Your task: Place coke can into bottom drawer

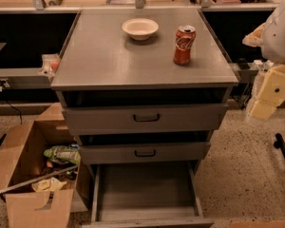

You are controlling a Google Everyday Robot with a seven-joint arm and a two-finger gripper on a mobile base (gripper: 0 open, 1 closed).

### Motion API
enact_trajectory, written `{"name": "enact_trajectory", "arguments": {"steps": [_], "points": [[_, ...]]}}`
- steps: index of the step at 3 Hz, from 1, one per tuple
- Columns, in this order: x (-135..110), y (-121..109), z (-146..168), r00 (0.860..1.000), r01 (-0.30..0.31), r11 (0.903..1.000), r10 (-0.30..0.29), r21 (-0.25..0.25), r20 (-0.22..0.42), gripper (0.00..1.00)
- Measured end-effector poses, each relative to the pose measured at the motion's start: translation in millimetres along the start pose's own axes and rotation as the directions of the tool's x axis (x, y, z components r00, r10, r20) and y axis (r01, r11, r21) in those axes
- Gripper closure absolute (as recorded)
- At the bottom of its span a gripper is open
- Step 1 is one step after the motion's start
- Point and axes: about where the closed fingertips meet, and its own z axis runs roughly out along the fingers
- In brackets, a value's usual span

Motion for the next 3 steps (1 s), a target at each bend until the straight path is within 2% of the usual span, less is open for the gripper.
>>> {"name": "enact_trajectory", "arguments": {"steps": [1,2,3], "points": [[0.0,-0.1,0.0,1.0,0.0,1.0,0.0,0.0,0.0,0.0],[-6.6,-34.3,20.0,0.994,-0.047,0.9988,0.048,-0.017,0.093,0.0],[-10.6,-59.5,38.6,0.987,-0.082,0.9964,0.084,-0.021,0.135,0.0]]}}
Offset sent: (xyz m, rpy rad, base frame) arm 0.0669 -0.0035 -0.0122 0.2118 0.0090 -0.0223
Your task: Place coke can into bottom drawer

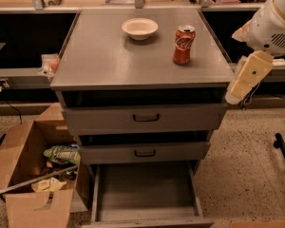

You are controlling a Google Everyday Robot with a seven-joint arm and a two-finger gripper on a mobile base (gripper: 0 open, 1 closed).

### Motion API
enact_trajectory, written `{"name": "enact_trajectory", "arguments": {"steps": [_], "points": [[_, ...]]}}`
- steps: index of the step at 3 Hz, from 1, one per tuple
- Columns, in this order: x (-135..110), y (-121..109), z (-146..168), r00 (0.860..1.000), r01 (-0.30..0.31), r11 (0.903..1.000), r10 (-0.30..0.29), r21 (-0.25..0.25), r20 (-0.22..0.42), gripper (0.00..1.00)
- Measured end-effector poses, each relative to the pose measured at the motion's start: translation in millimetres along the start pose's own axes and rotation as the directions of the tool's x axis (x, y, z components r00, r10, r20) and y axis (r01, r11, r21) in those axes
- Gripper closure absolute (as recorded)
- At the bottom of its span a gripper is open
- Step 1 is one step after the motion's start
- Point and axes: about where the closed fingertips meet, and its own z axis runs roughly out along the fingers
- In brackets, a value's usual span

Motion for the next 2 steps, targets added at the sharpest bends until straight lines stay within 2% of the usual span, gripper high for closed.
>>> {"name": "enact_trajectory", "arguments": {"steps": [1,2], "points": [[0.0,-0.1,0.0,1.0,0.0,1.0,0.0,0.0,0.0,0.0],[-1.9,-55.0,19.7,0.995,-0.066,0.9969,0.062,0.043,0.078,0.0]]}}
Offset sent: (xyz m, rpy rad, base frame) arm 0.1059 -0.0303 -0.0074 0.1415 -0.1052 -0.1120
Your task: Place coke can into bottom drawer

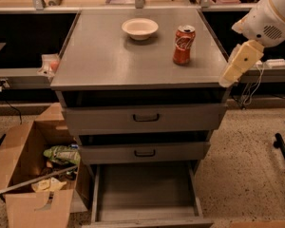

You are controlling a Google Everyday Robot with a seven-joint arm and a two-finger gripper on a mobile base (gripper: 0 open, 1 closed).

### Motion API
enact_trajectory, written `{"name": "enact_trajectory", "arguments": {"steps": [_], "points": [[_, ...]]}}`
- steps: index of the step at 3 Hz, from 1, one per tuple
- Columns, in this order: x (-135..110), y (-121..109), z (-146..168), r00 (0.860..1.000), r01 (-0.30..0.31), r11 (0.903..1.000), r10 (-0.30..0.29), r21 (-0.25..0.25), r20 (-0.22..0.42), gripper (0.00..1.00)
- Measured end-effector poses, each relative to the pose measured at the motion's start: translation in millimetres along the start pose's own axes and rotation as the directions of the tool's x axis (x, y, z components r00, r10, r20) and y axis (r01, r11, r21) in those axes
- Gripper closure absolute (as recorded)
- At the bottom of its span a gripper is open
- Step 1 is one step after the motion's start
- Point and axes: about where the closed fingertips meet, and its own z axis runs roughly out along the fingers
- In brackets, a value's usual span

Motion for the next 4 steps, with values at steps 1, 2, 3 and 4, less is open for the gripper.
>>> {"name": "enact_trajectory", "arguments": {"steps": [1,2,3,4], "points": [[-8.1,-55.3,20.9,0.995,-0.062,0.9976,0.059,0.031,0.079,0.0],[-17.9,-99.5,42.5,0.982,-0.116,0.9922,0.108,0.046,0.156,0.0],[-35.4,-124.4,64.7,0.97,-0.134,0.9904,0.125,0.032,0.21,0.0],[-52.6,-135.2,86.1,0.963,-0.134,0.991,0.13,0.003,0.236,0.0]]}}
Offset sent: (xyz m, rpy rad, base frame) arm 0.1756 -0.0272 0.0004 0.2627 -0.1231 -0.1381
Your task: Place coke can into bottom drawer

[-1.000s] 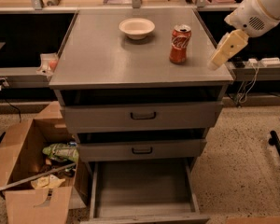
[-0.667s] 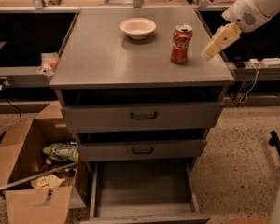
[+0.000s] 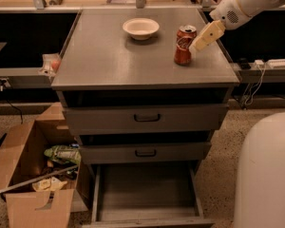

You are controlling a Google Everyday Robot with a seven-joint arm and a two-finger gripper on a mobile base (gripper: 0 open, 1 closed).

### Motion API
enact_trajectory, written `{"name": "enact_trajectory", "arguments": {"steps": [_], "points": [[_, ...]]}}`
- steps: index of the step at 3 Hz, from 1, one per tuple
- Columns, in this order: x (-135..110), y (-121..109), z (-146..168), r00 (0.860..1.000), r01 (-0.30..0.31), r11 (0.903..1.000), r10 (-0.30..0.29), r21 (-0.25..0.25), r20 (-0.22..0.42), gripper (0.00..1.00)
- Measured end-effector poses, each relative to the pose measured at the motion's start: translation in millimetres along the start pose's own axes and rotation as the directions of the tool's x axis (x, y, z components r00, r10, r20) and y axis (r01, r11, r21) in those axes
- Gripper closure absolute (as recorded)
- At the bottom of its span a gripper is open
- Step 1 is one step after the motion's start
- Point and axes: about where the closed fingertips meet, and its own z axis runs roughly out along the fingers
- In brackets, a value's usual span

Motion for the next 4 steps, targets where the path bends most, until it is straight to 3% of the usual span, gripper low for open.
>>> {"name": "enact_trajectory", "arguments": {"steps": [1,2,3,4], "points": [[-16.4,4.0,24.3,1.0,0.021,0.9987,-0.02,-0.047,0.012,0.0],[-17.7,8.8,46.5,1.0,0.014,0.9954,-0.013,-0.095,0.007,0.0],[-8.6,5.6,59.6,1.0,-0.016,0.9934,0.017,-0.113,0.01,0.16],[-4.3,1.1,63.7,0.999,-0.028,0.9929,0.031,-0.116,0.026,0.4]]}}
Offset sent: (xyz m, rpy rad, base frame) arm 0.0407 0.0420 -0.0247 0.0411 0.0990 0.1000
